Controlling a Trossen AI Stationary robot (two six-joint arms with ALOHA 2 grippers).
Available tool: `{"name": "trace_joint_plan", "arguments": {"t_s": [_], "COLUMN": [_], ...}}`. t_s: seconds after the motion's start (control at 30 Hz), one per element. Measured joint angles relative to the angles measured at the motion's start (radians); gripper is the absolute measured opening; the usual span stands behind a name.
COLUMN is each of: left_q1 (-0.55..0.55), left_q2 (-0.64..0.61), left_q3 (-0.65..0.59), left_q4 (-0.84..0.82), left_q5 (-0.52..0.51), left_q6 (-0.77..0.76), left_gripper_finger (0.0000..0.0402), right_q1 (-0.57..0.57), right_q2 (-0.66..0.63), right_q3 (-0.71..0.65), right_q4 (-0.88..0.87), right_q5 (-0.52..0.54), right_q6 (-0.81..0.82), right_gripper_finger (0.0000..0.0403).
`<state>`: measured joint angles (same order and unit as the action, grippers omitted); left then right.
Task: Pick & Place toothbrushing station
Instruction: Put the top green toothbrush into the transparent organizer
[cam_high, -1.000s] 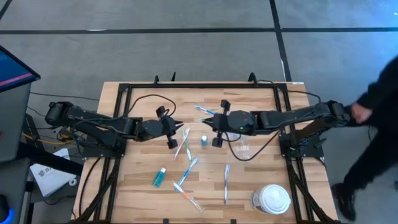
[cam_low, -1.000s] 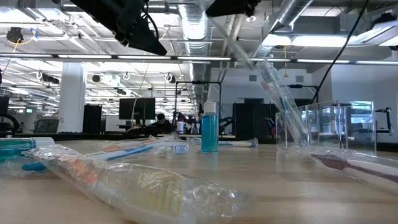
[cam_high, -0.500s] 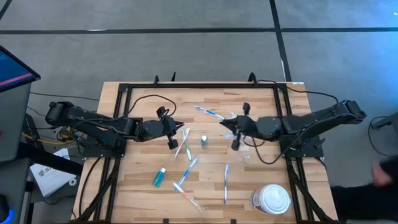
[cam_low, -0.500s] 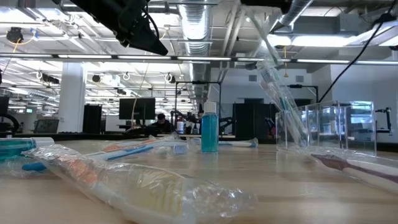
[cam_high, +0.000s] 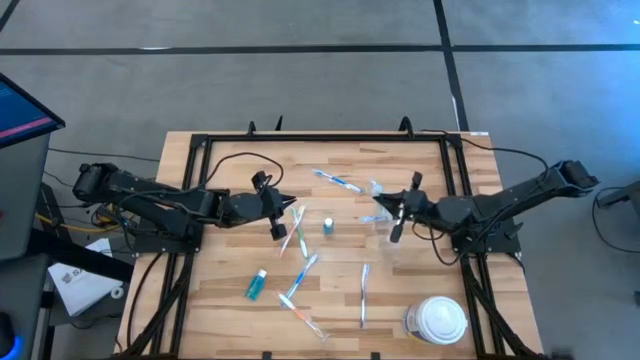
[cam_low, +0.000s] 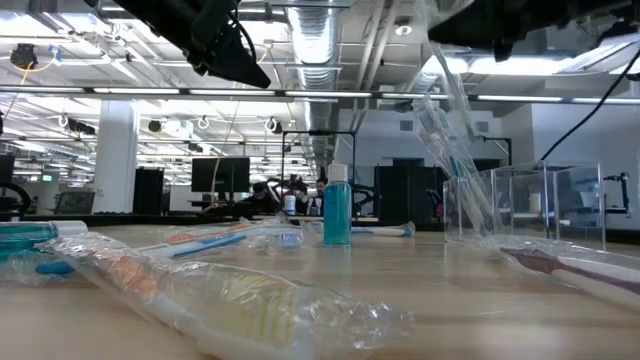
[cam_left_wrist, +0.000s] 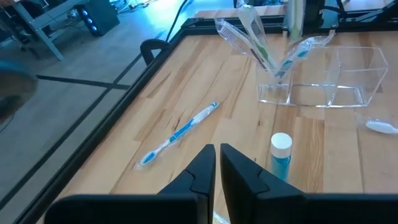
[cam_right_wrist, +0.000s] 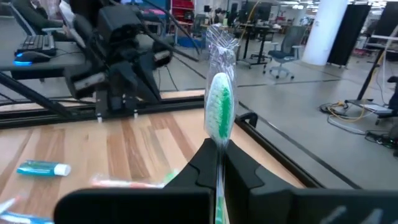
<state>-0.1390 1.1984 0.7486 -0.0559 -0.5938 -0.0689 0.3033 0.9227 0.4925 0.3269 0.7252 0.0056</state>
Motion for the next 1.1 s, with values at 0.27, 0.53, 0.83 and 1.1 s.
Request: {"name": "trace_joint_plan", "arguments": {"t_s": [0.27, 0.53, 0.83, 1.1], "left_q1": [0.000, 0.000, 0.000, 0.000], "left_q2": [0.000, 0.000, 0.001, 0.001], "left_q3": [0.000, 0.000, 0.000, 0.000], "left_q4": [0.006, 0.011, 0.013, 0.013], "left_q5": [0.000, 0.000, 0.000, 0.000], "left_q6": [0.000, 0.000, 0.000, 0.000], "left_gripper_finger": [0.0017, 0.0017, 0.0017, 0.0017], "right_q1": [-0.033, -0.080, -0.125, -0.127], "right_q2": [-0.037, -0.033, -0.033, -0.033], "right_q3": [-0.139, -0.241, -0.328, -0.382], "right_q4": [0.154, 0.264, 0.325, 0.371], "right_q5": [0.010, 0.010, 0.006, 0.005], "right_q6": [0.005, 0.039, 0.109, 0.160], "right_gripper_finger": [0.0000, 0.0000, 0.0000, 0.0000]}}
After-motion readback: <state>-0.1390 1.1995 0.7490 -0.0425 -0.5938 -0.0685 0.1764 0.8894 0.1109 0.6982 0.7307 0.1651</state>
